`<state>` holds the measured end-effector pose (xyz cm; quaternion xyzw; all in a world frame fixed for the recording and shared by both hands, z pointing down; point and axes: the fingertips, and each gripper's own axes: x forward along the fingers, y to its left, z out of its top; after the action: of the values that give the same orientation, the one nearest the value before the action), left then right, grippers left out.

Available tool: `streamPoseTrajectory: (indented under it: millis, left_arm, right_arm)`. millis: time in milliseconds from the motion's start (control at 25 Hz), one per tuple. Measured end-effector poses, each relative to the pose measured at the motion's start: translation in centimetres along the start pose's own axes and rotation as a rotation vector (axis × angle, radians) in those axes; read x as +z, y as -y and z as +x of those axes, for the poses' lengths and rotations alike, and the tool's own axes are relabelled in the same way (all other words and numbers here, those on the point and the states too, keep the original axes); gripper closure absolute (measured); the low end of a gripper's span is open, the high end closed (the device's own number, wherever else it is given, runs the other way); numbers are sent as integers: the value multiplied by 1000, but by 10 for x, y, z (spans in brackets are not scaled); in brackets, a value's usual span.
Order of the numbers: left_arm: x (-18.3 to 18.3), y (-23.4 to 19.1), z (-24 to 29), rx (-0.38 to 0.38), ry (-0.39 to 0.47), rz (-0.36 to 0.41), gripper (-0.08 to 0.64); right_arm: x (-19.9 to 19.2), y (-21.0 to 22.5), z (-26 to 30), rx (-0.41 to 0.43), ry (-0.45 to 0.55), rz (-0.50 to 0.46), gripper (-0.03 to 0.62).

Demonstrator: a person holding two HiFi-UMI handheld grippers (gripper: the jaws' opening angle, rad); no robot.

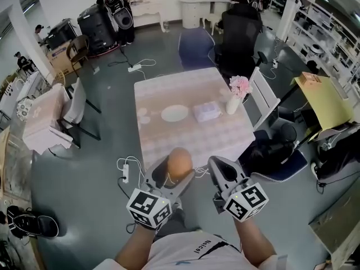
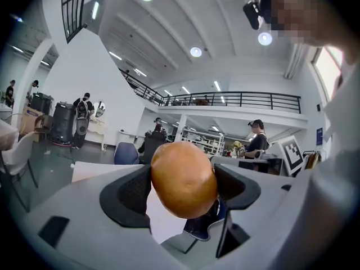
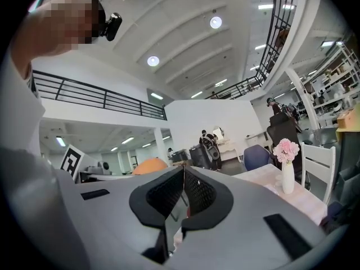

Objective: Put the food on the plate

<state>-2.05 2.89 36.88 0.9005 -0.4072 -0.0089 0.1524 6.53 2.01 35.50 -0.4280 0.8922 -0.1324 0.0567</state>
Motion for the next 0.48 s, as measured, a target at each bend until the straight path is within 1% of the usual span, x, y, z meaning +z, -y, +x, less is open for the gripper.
streamPoseTrajectory:
  millis: [320,480]
  left_arm:
    - [0,-81,52,-49,-88,71,209]
    - [-3,-116,71,-81,-109,118,209]
  right_arm:
    - [0,30,85,-56,-6,7,575]
    - [-6,39,118,-84,-14,18,575]
